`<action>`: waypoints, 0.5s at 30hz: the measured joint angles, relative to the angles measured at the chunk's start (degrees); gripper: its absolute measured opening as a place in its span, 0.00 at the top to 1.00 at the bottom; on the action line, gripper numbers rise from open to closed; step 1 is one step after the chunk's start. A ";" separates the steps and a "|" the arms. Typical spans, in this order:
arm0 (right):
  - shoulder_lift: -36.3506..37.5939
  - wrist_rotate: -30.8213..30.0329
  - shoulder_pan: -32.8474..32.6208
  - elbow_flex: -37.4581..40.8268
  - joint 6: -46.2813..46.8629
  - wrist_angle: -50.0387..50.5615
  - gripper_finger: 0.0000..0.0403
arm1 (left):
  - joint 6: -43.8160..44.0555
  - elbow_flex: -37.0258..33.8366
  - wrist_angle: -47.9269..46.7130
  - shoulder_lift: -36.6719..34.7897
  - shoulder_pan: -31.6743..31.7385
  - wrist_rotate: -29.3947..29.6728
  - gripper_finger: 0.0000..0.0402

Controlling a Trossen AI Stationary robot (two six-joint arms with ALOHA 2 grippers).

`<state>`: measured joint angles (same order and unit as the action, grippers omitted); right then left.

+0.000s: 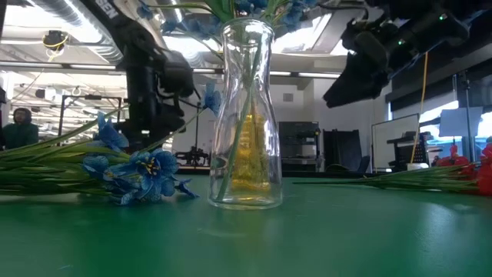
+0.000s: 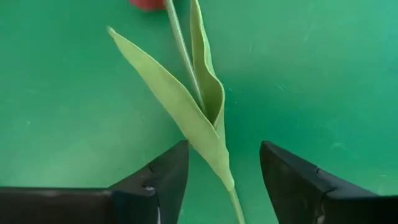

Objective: Sort flowers into vase by color
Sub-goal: Put the pink flower into the transparent flower vase

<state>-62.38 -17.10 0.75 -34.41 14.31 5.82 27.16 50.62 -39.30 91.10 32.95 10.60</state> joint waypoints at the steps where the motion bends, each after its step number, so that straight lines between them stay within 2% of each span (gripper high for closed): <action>1: -0.80 0.00 0.00 0.00 0.03 -0.07 0.43 | -0.02 0.00 0.30 0.53 0.02 0.04 0.51; 9: -5.17 1.12 0.00 0.00 0.50 -3.43 0.43 | 2.14 0.00 1.30 3.57 0.04 0.62 0.51; 15: -5.19 1.20 0.00 0.00 0.54 -4.15 0.43 | 2.50 0.01 1.59 4.27 0.02 2.14 0.64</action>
<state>-67.57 -15.90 0.75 -34.41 14.84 1.67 29.66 50.63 -37.71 95.37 32.97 12.74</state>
